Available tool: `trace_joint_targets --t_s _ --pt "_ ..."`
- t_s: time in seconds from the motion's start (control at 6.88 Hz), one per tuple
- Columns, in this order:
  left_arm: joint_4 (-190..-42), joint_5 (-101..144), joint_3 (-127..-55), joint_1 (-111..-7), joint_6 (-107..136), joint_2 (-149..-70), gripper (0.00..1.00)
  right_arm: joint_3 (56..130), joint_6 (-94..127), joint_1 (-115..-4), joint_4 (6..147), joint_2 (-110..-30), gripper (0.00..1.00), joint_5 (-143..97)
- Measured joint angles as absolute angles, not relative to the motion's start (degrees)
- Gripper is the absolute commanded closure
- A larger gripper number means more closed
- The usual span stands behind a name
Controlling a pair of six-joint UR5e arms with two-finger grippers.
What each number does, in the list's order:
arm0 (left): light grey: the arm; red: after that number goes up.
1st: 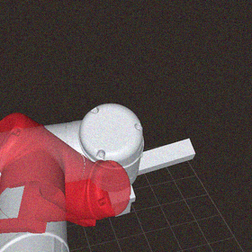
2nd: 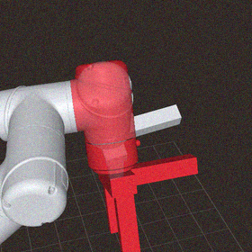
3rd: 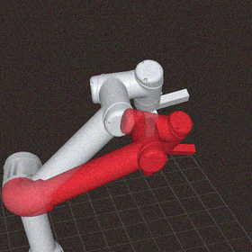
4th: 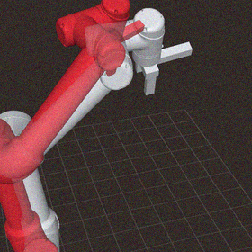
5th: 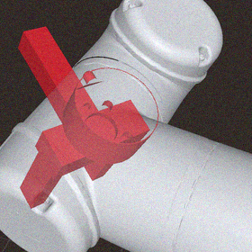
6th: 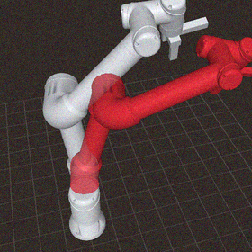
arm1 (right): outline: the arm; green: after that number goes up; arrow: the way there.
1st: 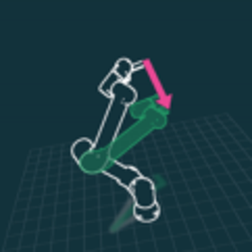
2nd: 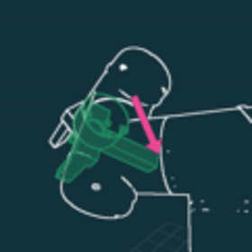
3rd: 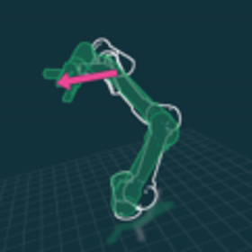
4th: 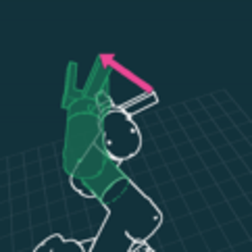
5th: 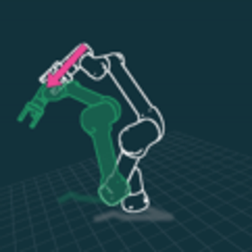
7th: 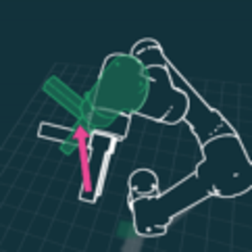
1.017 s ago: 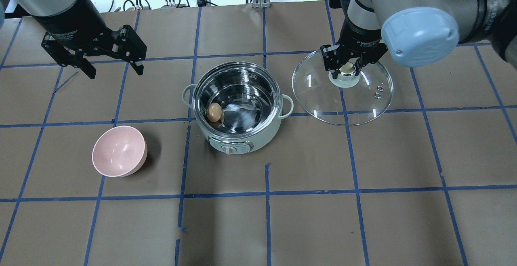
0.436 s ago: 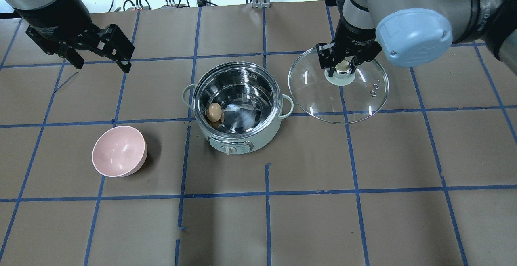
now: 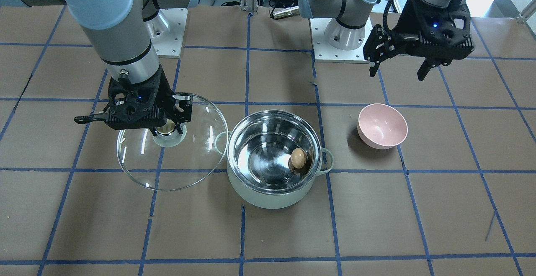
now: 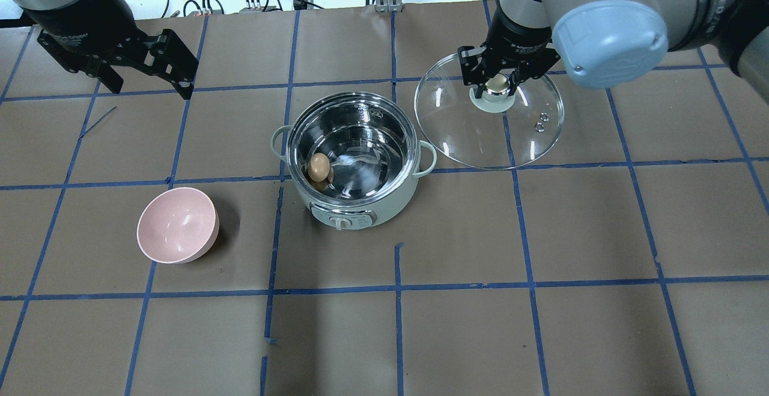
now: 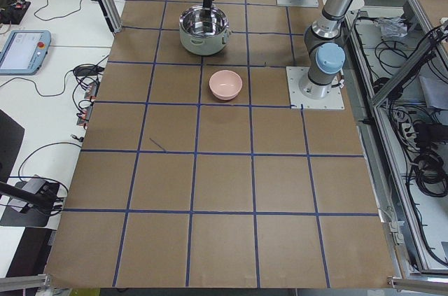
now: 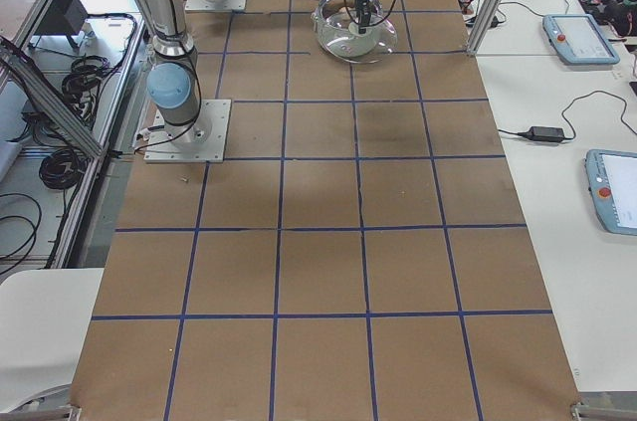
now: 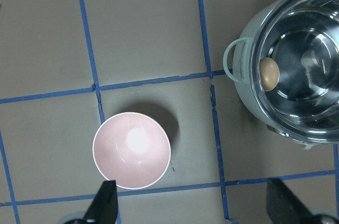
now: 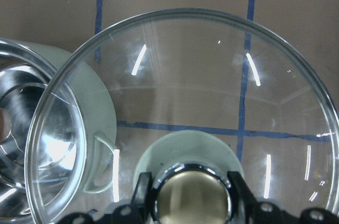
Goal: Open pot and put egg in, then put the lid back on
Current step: 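Carry the glass lid over the pot with the right gripper and lower it on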
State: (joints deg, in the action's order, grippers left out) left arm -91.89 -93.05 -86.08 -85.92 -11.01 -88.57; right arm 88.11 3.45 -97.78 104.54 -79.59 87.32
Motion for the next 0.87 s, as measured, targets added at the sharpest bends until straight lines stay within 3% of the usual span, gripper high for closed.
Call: trace_joint_targets --t_s 0.44,0.87 --pt "-91.5 -93.1 -86.4 -86.0 -11.0 -88.6 0.00 84.7 11.3 -104.1 104.1 -77.8 0.74 87.4" --pt "-91.4 -93.0 -86.4 -86.0 -11.0 -88.6 0.00 77.0 25.9 -116.8 105.8 -67.9 0.74 91.6"
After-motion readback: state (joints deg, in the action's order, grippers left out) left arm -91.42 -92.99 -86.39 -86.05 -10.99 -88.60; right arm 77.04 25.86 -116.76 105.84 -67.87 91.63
